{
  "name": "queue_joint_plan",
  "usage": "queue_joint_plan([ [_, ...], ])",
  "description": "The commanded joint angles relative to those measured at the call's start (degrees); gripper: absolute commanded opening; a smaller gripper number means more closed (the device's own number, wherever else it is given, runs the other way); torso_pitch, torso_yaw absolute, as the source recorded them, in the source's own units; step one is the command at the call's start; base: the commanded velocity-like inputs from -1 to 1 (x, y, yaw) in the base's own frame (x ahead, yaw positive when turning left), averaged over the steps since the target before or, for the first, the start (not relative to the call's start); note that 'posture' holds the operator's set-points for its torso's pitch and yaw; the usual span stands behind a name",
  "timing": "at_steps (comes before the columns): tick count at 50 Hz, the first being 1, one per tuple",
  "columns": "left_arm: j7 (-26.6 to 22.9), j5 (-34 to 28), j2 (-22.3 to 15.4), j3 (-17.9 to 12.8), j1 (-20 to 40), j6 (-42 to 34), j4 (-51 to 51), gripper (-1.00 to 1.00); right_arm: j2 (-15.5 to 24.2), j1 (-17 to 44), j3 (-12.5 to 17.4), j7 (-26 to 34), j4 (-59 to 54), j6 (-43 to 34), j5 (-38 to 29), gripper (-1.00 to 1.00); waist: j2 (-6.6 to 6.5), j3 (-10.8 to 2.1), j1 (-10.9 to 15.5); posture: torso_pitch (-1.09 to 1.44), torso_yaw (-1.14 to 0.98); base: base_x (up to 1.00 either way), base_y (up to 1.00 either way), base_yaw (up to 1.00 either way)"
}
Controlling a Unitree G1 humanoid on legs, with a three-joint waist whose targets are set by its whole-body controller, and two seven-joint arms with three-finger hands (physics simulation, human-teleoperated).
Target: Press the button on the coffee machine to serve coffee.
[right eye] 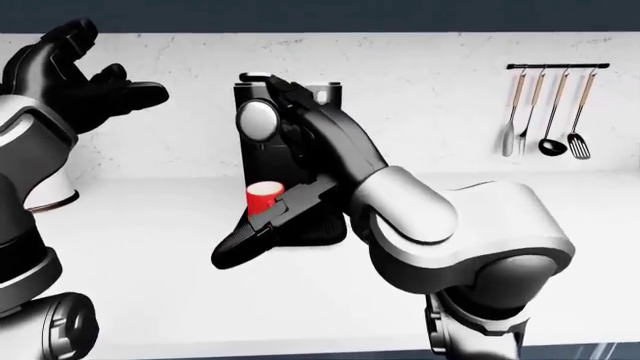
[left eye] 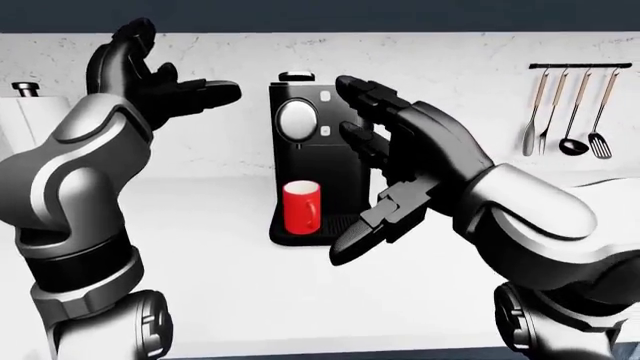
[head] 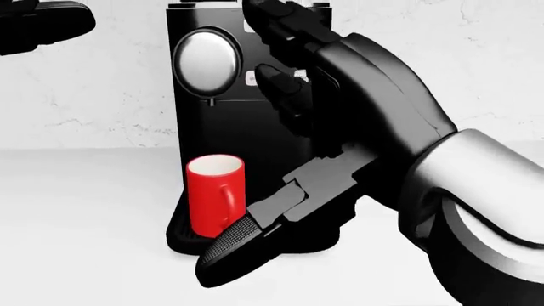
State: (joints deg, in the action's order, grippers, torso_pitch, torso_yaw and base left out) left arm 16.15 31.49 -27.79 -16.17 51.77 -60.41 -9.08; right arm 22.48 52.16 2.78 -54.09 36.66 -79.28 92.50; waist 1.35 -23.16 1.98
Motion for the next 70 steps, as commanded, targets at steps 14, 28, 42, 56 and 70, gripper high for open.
queue_joint_plan([
  [14,-0.08,-0.18,-0.30,-0.10,1.86,1.87,-0.40,1.00,-2.70,0.85,1.15,4.06,-0.45,-0.25,-7.21,1.00,-0.40,0.22,-0.09,-0.68,0.00,0.00,0.00,0.00],
  [28,-0.19,-0.31,-0.32,-0.09,2.34,1.95,0.07,1.00,-5.74,-0.13,1.66,16.34,-2.01,-2.21,-21.82,1.00,-0.54,0.08,-0.08,-0.68,0.00,0.00,0.00,0.00],
  [42,-0.01,-0.16,-0.20,-0.19,2.08,1.88,-0.28,1.00,-10.86,-0.01,1.66,25.72,-2.17,-4.54,-34.50,1.00,-0.92,0.02,-0.17,-0.68,0.00,0.00,0.00,0.00],
  [56,-0.05,-0.01,-0.23,-0.10,1.39,2.51,-0.17,1.00,-14.12,-1.62,-0.13,36.61,-2.73,-3.48,-48.49,1.00,-1.29,-0.04,-0.23,-0.68,0.00,0.00,0.00,0.00],
  [70,-0.14,-0.08,-0.20,-0.17,1.38,2.57,-0.10,1.00,-16.18,-1.51,-0.98,43.84,-4.48,-2.48,-57.76,1.00,-1.64,-0.09,-0.39,-0.68,0.00,0.00,0.00,0.00],
])
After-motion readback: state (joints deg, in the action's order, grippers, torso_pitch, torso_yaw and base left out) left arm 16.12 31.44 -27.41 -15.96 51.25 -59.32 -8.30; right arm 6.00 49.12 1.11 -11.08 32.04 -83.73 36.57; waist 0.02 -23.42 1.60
